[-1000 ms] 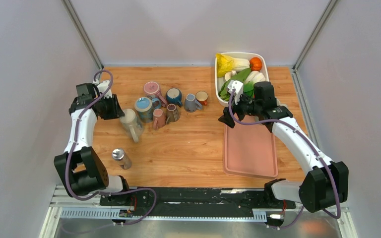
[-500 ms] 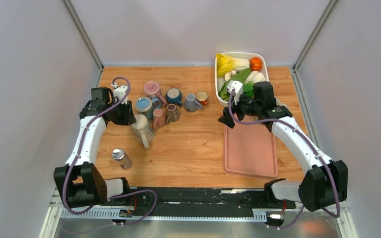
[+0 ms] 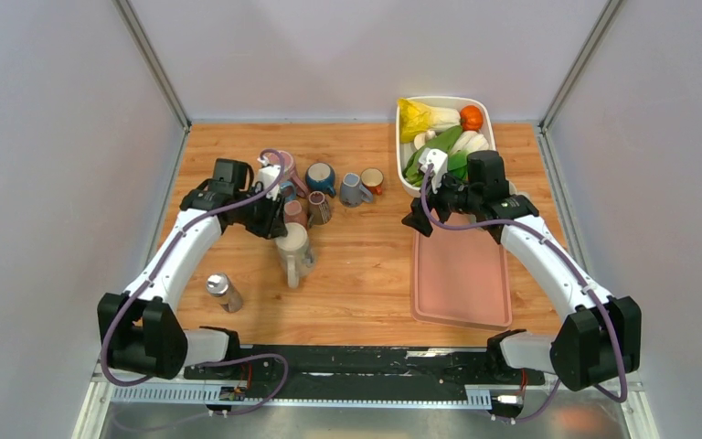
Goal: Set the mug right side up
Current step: Move the cup to the center of the board.
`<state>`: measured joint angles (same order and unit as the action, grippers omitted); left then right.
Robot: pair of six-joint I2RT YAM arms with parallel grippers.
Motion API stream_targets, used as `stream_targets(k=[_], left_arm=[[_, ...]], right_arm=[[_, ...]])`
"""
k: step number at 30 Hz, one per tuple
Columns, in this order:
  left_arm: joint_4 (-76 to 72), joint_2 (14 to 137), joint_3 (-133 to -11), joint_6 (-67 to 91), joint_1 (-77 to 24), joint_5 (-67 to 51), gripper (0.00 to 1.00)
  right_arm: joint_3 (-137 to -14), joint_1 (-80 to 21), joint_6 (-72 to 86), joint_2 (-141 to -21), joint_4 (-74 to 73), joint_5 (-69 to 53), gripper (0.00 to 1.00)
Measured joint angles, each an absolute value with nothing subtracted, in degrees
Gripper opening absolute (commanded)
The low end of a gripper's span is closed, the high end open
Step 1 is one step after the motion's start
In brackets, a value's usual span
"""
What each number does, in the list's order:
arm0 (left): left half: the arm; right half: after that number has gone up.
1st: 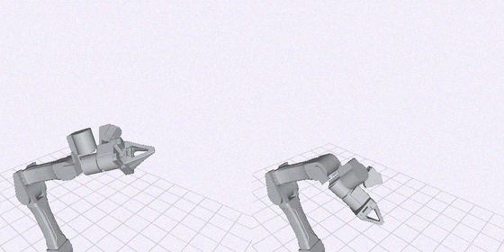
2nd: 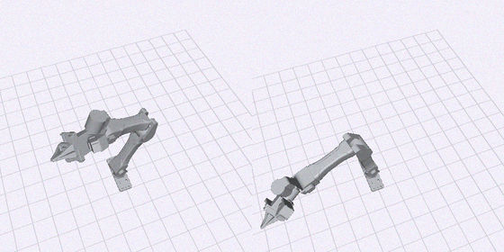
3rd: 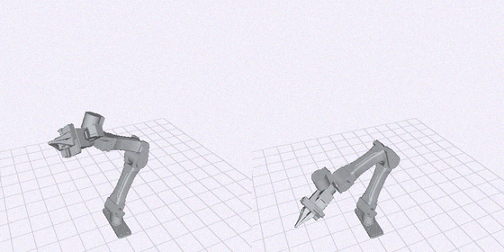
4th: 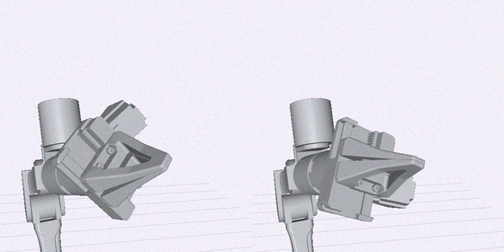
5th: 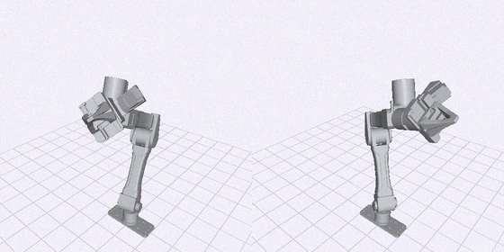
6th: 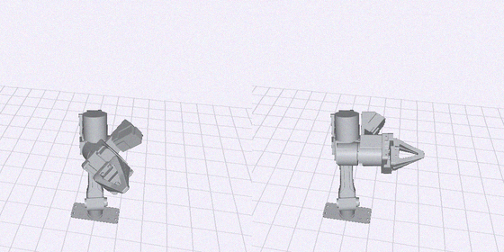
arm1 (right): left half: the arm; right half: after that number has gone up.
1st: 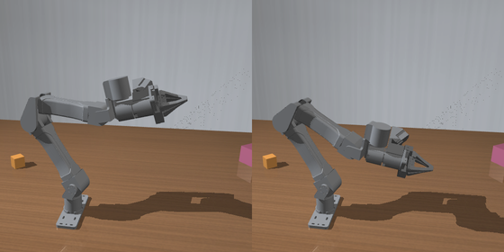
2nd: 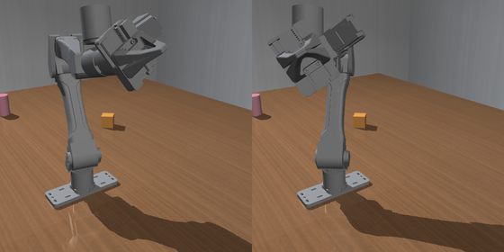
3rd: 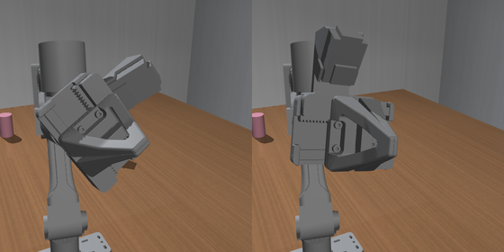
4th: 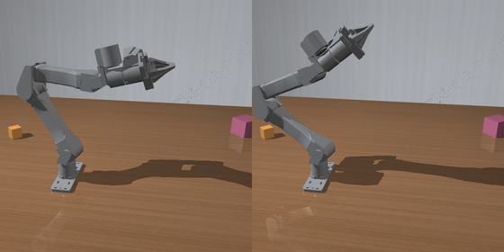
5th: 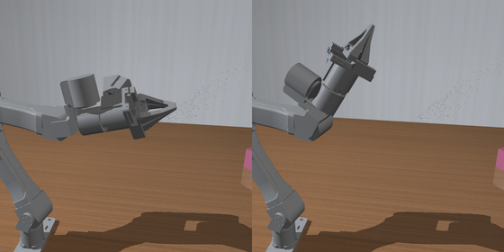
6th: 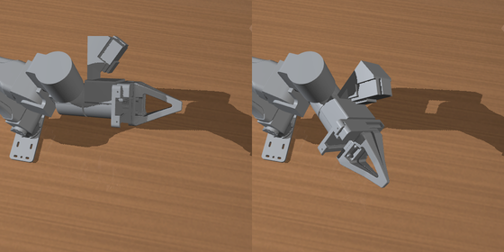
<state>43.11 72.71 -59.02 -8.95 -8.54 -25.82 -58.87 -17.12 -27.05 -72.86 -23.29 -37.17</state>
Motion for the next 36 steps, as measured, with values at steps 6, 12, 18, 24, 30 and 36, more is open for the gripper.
stream_targets(k=[6, 12, 18, 24, 30, 36], left_arm=[[44.0, 76.6, -62.3, -9.9, -14.8, -26.9, 0.38], [43.6, 84.3, -69.0, -14.3, -23.9, -28.3, 0.38], [41.6, 93.8, -77.9, -17.2, -31.7, -31.0, 0.49], [38.9, 96.4, -82.9, -17.1, -32.9, -30.9, 0.69], [35.6, 80.4, -74.6, -22.3, -29.3, -30.5, 0.72], [40.4, 64.5, -62.0, -33.5, -26.1, -32.6, 0.71]], right_arm=[[-58.9, -17.1, -27.0, -72.1, -23.3, -37.3, 1.0], [-58.9, -17.1, -27.1, -71.5, -23.3, -38.3, 1.0], [-58.8, -17.2, -27.7, -71.5, -23.2, -39.8, 1.0], [-58.4, -17.9, -28.4, -71.5, -22.9, -41.2, 1.0], [-56.8, -20.9, -31.2, -71.5, -22.9, -41.7, 1.0], [-56.6, -28.5, -37.8, -73.0, -22.5, -41.7, 1.0]])
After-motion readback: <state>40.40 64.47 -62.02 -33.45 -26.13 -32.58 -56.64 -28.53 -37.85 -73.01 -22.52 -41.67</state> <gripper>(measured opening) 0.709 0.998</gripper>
